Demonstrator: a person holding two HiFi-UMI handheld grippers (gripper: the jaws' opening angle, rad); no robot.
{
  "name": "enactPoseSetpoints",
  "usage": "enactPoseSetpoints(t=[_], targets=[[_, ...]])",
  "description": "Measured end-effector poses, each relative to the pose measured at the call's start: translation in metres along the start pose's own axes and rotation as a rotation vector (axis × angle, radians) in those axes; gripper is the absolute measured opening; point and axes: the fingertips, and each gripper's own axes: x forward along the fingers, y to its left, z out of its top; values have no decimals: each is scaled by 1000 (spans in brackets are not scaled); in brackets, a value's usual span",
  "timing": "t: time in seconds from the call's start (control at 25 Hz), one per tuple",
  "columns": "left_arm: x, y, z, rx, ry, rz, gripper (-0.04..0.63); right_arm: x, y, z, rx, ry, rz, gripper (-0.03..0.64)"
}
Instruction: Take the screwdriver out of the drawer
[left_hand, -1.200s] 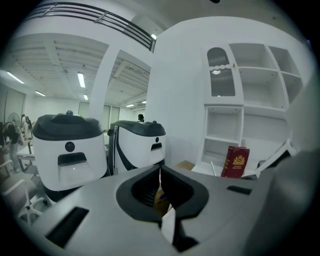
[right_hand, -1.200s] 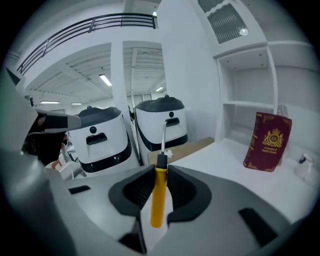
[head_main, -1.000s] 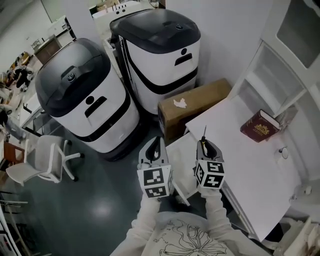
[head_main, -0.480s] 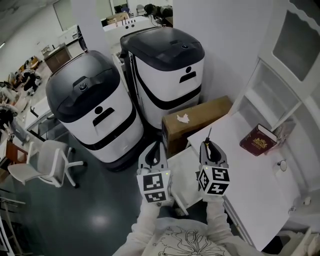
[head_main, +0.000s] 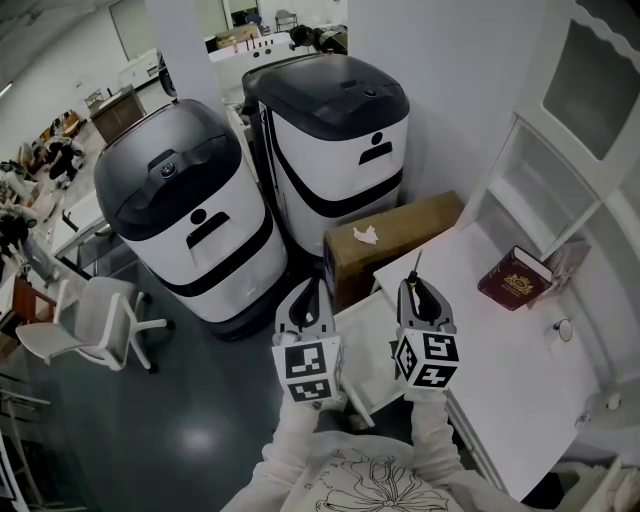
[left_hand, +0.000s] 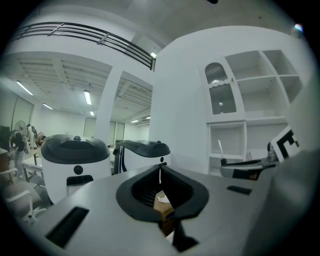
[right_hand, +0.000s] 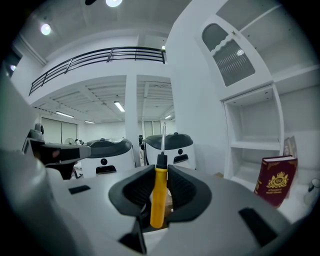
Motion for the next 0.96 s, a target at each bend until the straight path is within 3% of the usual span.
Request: enactPoseSetpoints(t=[0.96], targets=[[-4,1,2,2,-10,-5,8,-5,8,6,-8,-13,12,75]])
